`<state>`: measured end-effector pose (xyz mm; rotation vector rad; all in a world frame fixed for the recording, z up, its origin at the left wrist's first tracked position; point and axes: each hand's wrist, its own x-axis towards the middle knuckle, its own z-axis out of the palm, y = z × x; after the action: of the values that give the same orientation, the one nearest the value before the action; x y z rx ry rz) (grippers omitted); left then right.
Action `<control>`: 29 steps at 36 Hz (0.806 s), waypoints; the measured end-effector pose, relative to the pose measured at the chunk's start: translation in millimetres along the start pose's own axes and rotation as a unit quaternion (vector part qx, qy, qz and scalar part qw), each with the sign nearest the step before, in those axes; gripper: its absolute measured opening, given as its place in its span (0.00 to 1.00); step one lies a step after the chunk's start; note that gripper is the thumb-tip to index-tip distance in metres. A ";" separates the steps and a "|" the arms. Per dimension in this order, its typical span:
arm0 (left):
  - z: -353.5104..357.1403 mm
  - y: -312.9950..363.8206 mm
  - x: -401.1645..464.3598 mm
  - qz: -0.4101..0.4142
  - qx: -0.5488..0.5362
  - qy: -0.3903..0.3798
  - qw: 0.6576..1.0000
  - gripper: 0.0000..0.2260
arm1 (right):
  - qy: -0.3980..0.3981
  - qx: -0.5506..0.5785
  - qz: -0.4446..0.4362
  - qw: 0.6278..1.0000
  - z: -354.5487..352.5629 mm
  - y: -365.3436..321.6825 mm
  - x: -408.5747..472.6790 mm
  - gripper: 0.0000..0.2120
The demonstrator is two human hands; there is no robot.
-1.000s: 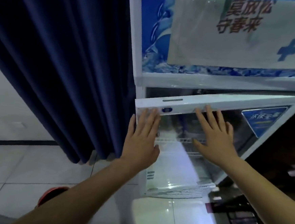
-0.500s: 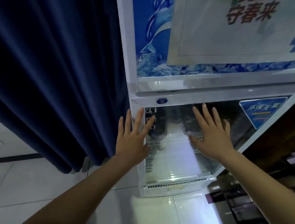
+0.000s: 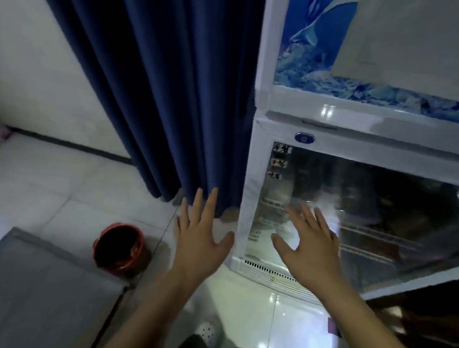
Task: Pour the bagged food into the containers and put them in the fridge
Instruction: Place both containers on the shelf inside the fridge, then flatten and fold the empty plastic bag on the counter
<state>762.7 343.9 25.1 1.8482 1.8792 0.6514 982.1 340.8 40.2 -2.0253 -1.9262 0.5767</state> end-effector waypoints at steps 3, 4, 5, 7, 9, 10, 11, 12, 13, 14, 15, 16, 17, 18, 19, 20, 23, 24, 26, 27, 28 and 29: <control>5.1 -28.6 -46.5 -0.129 0.024 -0.015 0.991 0.39 | -0.053 0.022 -0.042 0.997 26.7 -10.7 -13.5 0.32; 5.5 -37.2 -63.4 -0.158 0.038 -0.018 0.987 0.39 | -0.075 0.033 -0.058 0.995 37.0 -14.4 -19.8 0.32; 4.3 -45.6 -81.3 -0.178 0.054 -0.019 0.982 0.38 | -0.099 0.044 -0.075 0.991 48.0 -18.8 -26.5 0.32; -1.9 -59.2 -118.6 -0.220 0.066 -0.008 0.973 0.37 | -0.153 0.061 -0.104 0.981 68.7 -28.9 -41.3 0.32; -10.8 -68.7 -157.1 -0.279 0.075 0.009 0.957 0.36 | -0.212 0.070 -0.135 0.965 86.1 -40.5 -56.8 0.32; -15.5 -72.2 -175.9 -0.309 0.081 0.019 0.947 0.36 | -0.237 0.069 -0.156 0.956 93.3 -47.0 -64.3 0.33; -20.1 -74.8 -193.8 -0.338 0.086 0.027 0.937 0.36 | -0.258 0.067 -0.178 0.947 99.5 -54.2 -71.2 0.33; -24.4 -76.9 -210.7 -0.363 0.087 0.035 0.927 0.36 | -0.276 0.065 -0.199 0.938 104.4 -61.8 -77.8 0.33; -29.0 -79.1 -226.9 -0.386 0.087 0.043 0.917 0.37 | -0.293 0.062 -0.219 0.929 108.4 -70.0 -84.3 0.33; -33.4 -81.3 -243.0 -0.407 0.088 0.050 0.908 0.37 | -0.308 0.058 -0.238 0.919 111.7 -78.8 -91.2 0.33; -37.7 -83.4 -258.5 -0.425 0.089 0.056 0.899 0.37 | -0.320 0.054 -0.256 0.910 114.6 -88.2 -98.5 0.32; -41.7 -85.4 -273.1 -0.440 0.087 0.065 0.891 0.37 | -0.331 0.053 -0.273 0.902 117.2 -97.8 -105.8 0.32; -45.4 -87.3 -286.9 -0.455 0.082 0.077 0.883 0.37 | -0.339 0.054 -0.288 0.894 119.9 -107.8 -113.4 0.32; -49.4 -89.6 -299.9 -0.468 0.074 0.089 0.876 0.37 | -0.348 0.054 -0.302 0.886 122.7 -118.5 -121.5 0.32; -53.0 -91.9 -312.0 -0.479 0.066 0.102 0.869 0.38 | -0.355 0.052 -0.312 0.880 125.2 -128.7 -129.3 0.32; -56.4 -94.7 -323.1 -0.489 0.058 0.114 0.863 0.38 | -0.361 0.047 -0.319 0.875 127.9 -138.6 -137.1 0.32; -65.9 -109.8 -354.2 -0.514 0.041 0.139 0.846 0.36 | -0.361 0.031 -0.348 0.864 137.9 -167.8 -159.2 0.33; -69.8 -117.1 -363.2 -0.519 0.035 0.142 0.842 0.35 | -0.359 0.026 -0.357 0.862 141.8 -177.6 -166.1 0.33; -80.3 -133.5 -379.8 -0.523 0.022 0.150 0.839 0.35 | -0.357 0.013 -0.368 0.858 149.9 -198.0 -179.0 0.33; -87.1 -142.7 -387.5 -0.522 0.016 0.157 0.838 0.35 | -0.355 0.004 -0.372 0.858 154.5 -209.1 -185.5 0.33; -94.2 -151.9 -394.6 -0.520 0.010 0.167 0.837 0.35 | -0.352 -0.004 -0.376 0.857 159.3 -220.1 -191.6 0.34; -101.6 -161.0 -401.7 -0.518 0.003 0.177 0.837 0.35 | -0.351 -0.010 -0.380 0.856 164.2 -231.4 -197.8 0.34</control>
<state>583.0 -62.0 -0.3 0.4675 2.6859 0.5736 695.2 148.5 21.9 -0.9002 -2.8781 1.1519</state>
